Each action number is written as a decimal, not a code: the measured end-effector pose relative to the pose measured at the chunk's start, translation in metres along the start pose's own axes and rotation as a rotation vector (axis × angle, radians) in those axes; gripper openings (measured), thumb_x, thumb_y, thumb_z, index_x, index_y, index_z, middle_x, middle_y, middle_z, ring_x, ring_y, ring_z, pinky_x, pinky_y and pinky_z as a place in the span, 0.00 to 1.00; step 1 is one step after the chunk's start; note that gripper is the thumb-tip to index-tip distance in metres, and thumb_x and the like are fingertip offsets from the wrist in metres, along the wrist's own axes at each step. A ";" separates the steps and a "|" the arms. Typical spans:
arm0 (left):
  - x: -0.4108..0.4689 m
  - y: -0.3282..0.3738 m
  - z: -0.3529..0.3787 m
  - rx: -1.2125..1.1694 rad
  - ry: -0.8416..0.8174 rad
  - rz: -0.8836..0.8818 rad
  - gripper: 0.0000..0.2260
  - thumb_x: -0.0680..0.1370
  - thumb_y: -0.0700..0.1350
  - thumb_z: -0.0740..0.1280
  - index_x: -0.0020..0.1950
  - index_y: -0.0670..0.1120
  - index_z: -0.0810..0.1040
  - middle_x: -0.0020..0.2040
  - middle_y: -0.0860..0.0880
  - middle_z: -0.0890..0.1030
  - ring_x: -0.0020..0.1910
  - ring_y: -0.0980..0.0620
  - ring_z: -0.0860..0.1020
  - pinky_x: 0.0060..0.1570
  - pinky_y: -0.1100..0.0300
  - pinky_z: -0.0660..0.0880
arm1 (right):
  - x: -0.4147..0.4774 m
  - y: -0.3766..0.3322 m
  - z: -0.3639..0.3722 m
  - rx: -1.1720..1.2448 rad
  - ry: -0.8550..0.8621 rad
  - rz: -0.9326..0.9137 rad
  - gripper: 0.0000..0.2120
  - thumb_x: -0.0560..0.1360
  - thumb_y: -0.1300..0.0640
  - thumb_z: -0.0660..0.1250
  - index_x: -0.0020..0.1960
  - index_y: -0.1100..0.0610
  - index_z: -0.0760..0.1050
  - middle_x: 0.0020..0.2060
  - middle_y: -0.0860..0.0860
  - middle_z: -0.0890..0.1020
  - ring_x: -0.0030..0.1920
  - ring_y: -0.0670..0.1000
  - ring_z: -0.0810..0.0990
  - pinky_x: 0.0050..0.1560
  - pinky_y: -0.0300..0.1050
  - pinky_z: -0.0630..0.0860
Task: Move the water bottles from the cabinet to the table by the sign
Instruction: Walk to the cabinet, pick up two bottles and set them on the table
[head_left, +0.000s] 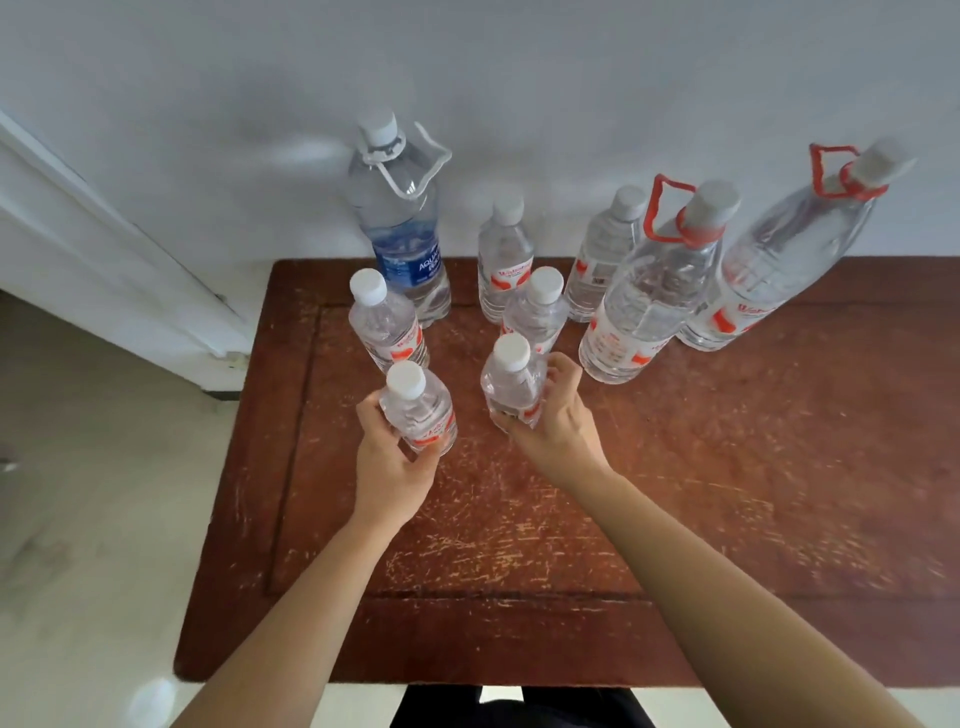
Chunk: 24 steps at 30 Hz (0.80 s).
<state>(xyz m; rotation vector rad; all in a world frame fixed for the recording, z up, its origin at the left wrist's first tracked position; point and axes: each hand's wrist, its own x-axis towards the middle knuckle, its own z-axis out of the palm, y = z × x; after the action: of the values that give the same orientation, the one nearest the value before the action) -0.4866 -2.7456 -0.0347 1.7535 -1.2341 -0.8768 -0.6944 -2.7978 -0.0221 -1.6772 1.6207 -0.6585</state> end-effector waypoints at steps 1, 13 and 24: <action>0.000 0.001 0.001 0.008 0.011 0.002 0.33 0.71 0.47 0.78 0.66 0.58 0.60 0.61 0.56 0.78 0.59 0.59 0.81 0.56 0.64 0.77 | -0.001 0.000 0.001 -0.008 -0.005 -0.001 0.40 0.72 0.47 0.78 0.69 0.47 0.51 0.65 0.51 0.78 0.57 0.58 0.82 0.48 0.43 0.72; -0.020 0.015 -0.014 0.167 -0.005 0.034 0.35 0.75 0.52 0.75 0.77 0.48 0.61 0.71 0.51 0.72 0.69 0.53 0.72 0.66 0.52 0.73 | -0.034 -0.021 -0.029 -0.156 -0.057 0.003 0.45 0.77 0.41 0.70 0.82 0.49 0.44 0.79 0.51 0.60 0.74 0.55 0.70 0.64 0.52 0.73; -0.081 0.002 0.021 0.568 -0.304 0.146 0.38 0.79 0.69 0.43 0.75 0.45 0.71 0.74 0.42 0.72 0.75 0.43 0.66 0.74 0.39 0.62 | -0.170 0.041 -0.052 -0.471 0.339 0.151 0.34 0.83 0.36 0.55 0.82 0.51 0.54 0.81 0.57 0.57 0.78 0.62 0.62 0.76 0.64 0.64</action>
<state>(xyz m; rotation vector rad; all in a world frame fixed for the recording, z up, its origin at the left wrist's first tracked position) -0.5288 -2.6728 -0.0347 1.9704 -1.9324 -0.7717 -0.7754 -2.6355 -0.0028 -1.8080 2.2585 -0.5320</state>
